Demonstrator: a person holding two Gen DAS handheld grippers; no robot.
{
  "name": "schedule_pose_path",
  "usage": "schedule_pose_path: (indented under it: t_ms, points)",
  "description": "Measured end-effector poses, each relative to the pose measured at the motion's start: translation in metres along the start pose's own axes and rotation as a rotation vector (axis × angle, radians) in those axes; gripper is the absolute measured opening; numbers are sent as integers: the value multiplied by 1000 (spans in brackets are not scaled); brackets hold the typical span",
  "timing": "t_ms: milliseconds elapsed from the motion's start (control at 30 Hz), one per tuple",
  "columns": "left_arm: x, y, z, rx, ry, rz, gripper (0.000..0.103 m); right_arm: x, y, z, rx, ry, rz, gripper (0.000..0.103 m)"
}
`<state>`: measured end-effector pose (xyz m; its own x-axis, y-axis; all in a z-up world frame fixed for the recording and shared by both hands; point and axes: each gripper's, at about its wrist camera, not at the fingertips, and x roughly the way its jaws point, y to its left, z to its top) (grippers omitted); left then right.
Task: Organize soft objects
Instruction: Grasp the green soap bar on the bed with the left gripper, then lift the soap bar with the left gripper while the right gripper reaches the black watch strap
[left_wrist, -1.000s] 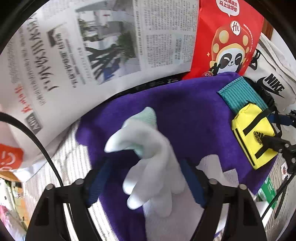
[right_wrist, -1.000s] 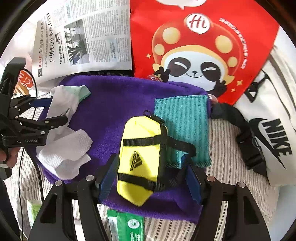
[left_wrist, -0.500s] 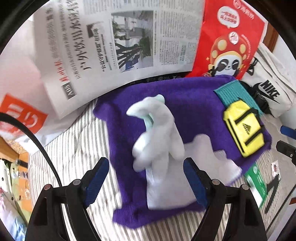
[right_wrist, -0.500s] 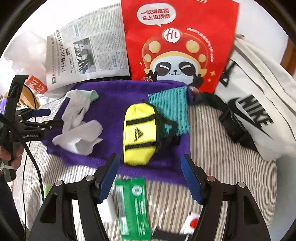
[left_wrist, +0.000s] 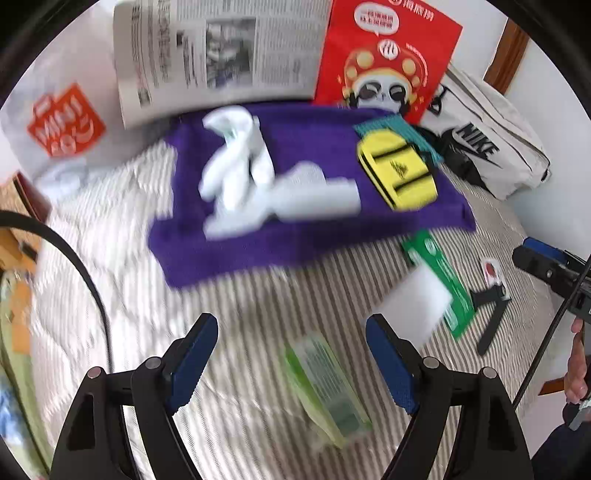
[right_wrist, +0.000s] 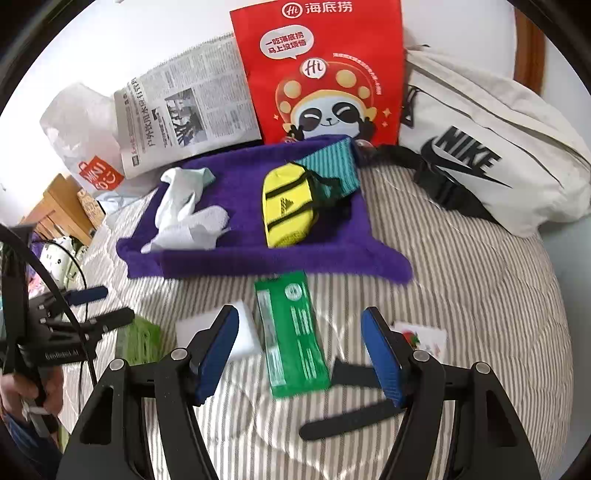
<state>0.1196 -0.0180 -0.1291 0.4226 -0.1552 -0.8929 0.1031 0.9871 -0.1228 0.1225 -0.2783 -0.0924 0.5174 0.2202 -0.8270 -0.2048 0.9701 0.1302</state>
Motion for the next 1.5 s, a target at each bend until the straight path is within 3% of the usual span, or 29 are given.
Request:
schedule_pose_path:
  t_ms: [100,167,233,300,333,433,567,733,1200,1367,1500]
  points:
    - [11,-6,-19,-19,22,-14,81,-7,-2,-14,7,-8,-25,68]
    - [19,-10,-29,-19,31,8,76,-9,-5,-22,20,-7,-26,68]
    - [25,-16,-39,5,32,9,43,-11,-9,-29,30,-8,-23,68]
    - [28,-19,-45,28,34,7,28,-12,-13,-35,41,-4,-22,68]
    - [28,-20,-48,50,28,22,21,-13,-15,-38,47,-5,-25,68]
    - [19,-20,-56,101,-3,15,17,-17,-23,-45,57,-17,-25,68]
    - [5,-15,-60,120,-40,26,16,-17,-31,-52,55,-18,-41,68]
    - [16,-14,-62,136,-20,72,16,-4,-44,-62,60,16,-63,68]
    - [20,-7,-71,101,-96,20,19,28,-72,-74,39,59,-146,68]
    - [20,-9,-71,100,-98,28,19,50,-63,-75,-67,106,-164,69]
    - [20,-11,-72,107,-97,27,20,58,-54,-68,-130,74,-209,71]
